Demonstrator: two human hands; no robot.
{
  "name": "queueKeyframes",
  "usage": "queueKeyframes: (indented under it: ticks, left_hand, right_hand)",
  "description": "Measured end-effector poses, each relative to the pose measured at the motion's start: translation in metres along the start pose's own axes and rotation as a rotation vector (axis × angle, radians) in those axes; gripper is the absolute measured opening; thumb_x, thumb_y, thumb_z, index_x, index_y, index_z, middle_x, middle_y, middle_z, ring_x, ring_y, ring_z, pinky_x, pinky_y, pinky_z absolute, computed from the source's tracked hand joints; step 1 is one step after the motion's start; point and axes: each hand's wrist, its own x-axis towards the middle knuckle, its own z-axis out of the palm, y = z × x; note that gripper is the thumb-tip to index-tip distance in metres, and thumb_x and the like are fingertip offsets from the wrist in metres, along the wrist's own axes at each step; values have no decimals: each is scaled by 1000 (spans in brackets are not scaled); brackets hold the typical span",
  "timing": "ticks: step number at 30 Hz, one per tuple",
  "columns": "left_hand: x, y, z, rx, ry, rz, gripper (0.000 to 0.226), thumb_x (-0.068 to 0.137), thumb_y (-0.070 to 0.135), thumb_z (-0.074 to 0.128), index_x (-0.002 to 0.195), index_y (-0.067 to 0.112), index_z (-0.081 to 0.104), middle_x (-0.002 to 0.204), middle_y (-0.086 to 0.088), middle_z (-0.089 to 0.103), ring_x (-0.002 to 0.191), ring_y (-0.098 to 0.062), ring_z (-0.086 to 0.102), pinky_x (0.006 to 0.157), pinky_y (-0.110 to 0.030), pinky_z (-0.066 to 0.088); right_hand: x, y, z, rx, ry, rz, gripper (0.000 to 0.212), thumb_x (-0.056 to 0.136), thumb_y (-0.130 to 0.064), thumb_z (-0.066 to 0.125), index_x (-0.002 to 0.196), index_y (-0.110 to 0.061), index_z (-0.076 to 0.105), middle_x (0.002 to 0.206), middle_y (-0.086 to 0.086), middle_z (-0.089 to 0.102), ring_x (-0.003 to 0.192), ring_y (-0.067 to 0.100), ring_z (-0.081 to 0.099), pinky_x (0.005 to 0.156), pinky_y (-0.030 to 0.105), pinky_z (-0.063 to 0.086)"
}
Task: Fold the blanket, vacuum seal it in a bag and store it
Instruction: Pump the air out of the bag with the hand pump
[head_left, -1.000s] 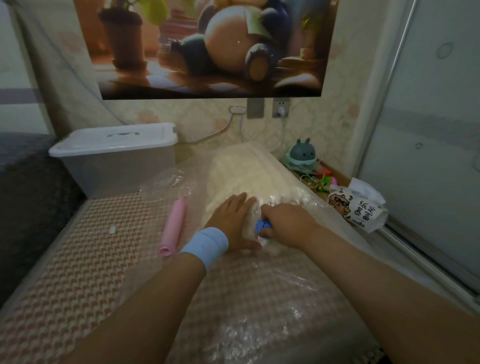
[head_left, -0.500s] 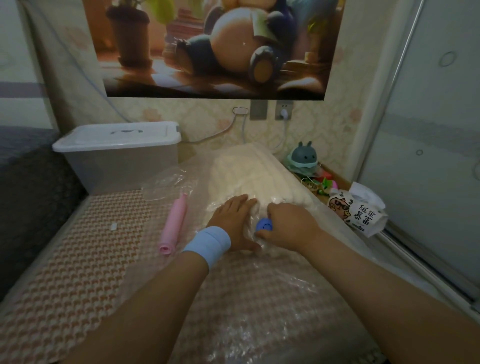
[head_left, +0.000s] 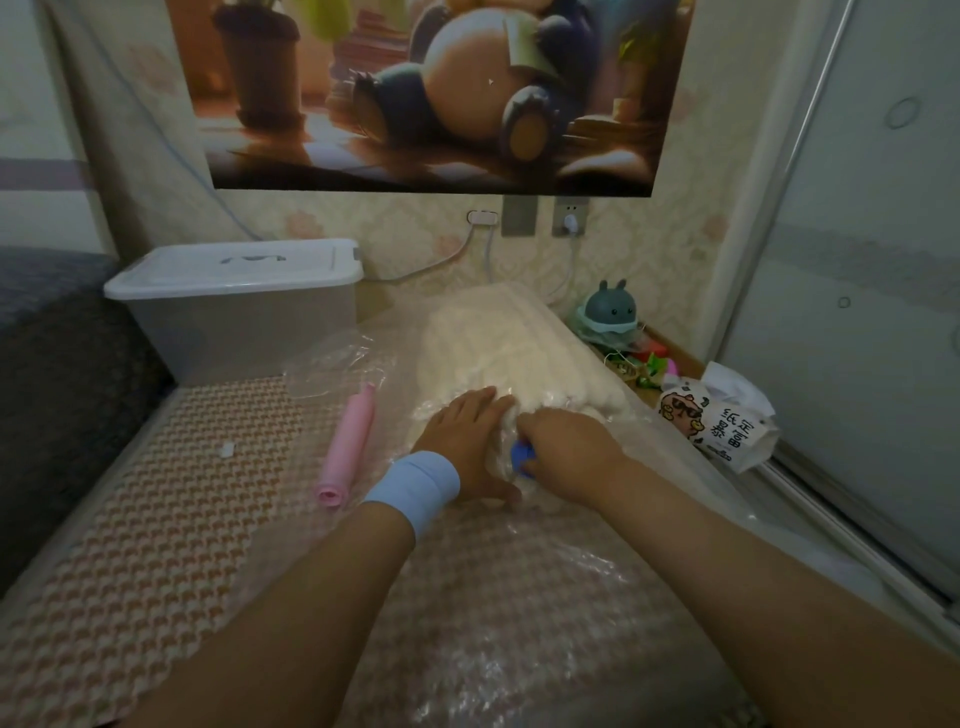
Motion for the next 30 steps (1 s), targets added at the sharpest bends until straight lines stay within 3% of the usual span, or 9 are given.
queueKeyframes:
  ticks: [3,6,9,12,18,21,24,27,30]
  left_hand:
    - [-1,0,-1,-5,-8,6,123,61,65,76,153,32,1,161,4,-4,148,-23,1,120,-45,13]
    - [0,0,-1,-14,-4,12,124,60,66,76,152,32,1,161,4,-2,148,-24,3,119,-46,14]
    - [-1,0,-1,-1,-1,7,124,59,68,75,153,33,2,161,5,-1,148,-24,4,119,-45,15]
    - [-1,-2,0,-1,-5,2,122,61,67,75,153,33,1,161,6,-3,148,-22,2,120,-43,13]
    - [4,-5,3,-66,-25,-11,120,59,65,75,152,32,7,161,4,2,147,-22,3,119,-44,15]
    - [7,-8,-2,-260,85,-18,82,71,37,70,144,30,34,150,-1,34,141,-26,28,113,-43,30]
    - [-3,-3,-30,-687,267,-224,33,84,4,53,111,18,66,108,1,62,103,-18,58,90,-31,49]
    - [-17,-8,-56,-1079,208,-323,16,90,13,50,91,8,66,81,-5,67,68,-18,60,63,-25,43]
    - [-37,-30,-61,-1164,167,-366,9,89,16,63,95,8,63,81,-8,69,64,-17,65,63,-25,49]
  right_hand:
    - [-4,5,-1,52,-45,-140,32,84,-10,69,109,-26,62,102,-4,41,94,20,49,69,28,32]
    - [-6,-1,0,88,-10,-73,55,81,-26,72,131,-23,48,113,3,45,94,19,47,70,30,34]
    - [-1,-3,1,-11,14,66,38,89,-35,65,121,-17,54,115,4,58,102,24,59,73,28,34]
    - [-1,2,-3,51,-28,-49,23,87,-14,66,108,-20,60,103,0,51,94,22,56,70,28,35]
    - [2,12,-11,332,67,-216,34,75,6,65,96,-21,66,95,-13,46,86,10,49,76,24,41]
    - [3,9,-12,510,141,-81,34,76,-3,70,103,-24,64,98,-8,55,81,3,54,72,18,43]
    - [10,-1,-13,523,231,-14,26,78,-15,75,102,-21,66,97,-7,58,74,-3,51,67,7,35]
    - [22,-20,-11,545,287,-24,24,78,-15,74,101,-17,69,95,-2,59,73,3,51,66,13,36]
    - [36,-49,-5,591,319,-34,23,80,-17,75,102,-17,69,95,-2,59,76,8,54,66,12,36]
